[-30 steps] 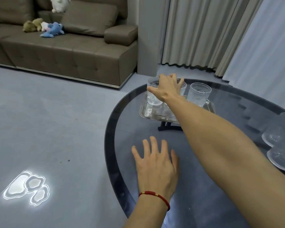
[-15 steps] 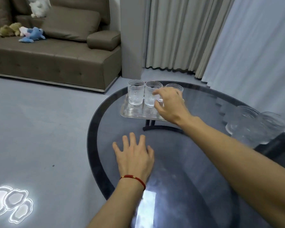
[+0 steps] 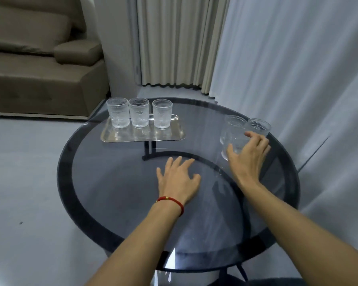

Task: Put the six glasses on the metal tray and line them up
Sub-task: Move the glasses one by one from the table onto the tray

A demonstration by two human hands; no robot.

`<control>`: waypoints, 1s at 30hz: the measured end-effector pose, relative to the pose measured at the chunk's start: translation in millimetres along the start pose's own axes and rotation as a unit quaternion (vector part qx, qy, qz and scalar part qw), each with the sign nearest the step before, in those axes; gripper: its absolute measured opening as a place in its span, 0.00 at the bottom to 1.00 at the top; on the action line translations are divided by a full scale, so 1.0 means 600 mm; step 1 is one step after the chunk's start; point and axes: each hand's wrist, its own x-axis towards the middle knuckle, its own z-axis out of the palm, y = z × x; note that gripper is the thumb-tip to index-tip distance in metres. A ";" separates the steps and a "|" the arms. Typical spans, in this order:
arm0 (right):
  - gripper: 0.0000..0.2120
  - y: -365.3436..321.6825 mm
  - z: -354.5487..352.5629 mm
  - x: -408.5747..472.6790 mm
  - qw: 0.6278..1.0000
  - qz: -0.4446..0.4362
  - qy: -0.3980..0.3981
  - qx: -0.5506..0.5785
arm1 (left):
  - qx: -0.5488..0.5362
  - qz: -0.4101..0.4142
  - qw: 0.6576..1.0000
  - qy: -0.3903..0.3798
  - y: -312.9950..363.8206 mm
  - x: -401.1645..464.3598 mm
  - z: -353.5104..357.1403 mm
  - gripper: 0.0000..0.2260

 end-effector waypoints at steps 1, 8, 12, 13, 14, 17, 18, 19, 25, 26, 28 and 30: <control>0.31 0.000 0.000 0.009 0.999 0.031 0.003 0.011 | 0.006 -0.003 1.000 -0.001 -0.001 0.001 0.004 0.25; 0.47 0.024 0.028 0.038 0.983 0.119 -0.089 0.110 | 0.059 -0.022 0.997 0.032 -0.041 0.020 -0.001 0.26; 0.45 0.039 0.028 0.034 0.987 0.094 -0.087 0.093 | 0.107 -0.032 0.992 0.053 -0.081 0.031 -0.018 0.25; 0.44 0.040 0.027 0.030 0.988 0.080 -0.094 0.090 | 0.113 -0.040 0.992 0.050 -0.089 0.033 -0.021 0.25; 0.44 0.039 0.027 0.027 0.989 0.065 -0.104 0.087 | 0.113 -0.049 0.991 0.047 -0.095 0.035 -0.024 0.25; 0.43 0.024 0.031 0.020 0.987 0.024 -0.134 0.081 | 0.122 -0.048 0.990 0.053 -0.102 0.038 -0.023 0.25; 0.42 0.015 0.035 0.019 0.986 0.016 -0.141 0.084 | 0.128 -0.043 0.989 0.063 -0.103 0.037 -0.021 0.25; 0.42 0.005 0.041 0.018 0.985 0.011 -0.146 0.088 | 0.133 -0.038 0.988 0.073 -0.103 0.036 -0.019 0.24; 0.42 -0.084 0.107 0.041 0.979 -0.003 -0.163 0.124 | 0.159 -0.026 0.982 0.102 -0.100 0.036 -0.010 0.23; 0.42 -0.106 0.122 0.051 0.978 -0.008 -0.160 0.131 | 0.161 -0.027 0.981 0.101 -0.099 0.036 -0.009 0.23; 0.42 -0.151 0.154 0.072 0.975 -0.010 -0.162 0.154 | 0.165 -0.027 0.981 0.103 -0.098 0.037 -0.008 0.23; 0.43 -0.192 0.187 0.086 0.969 -0.009 -0.184 0.167 | 0.162 -0.029 0.981 0.106 -0.098 0.038 -0.007 0.22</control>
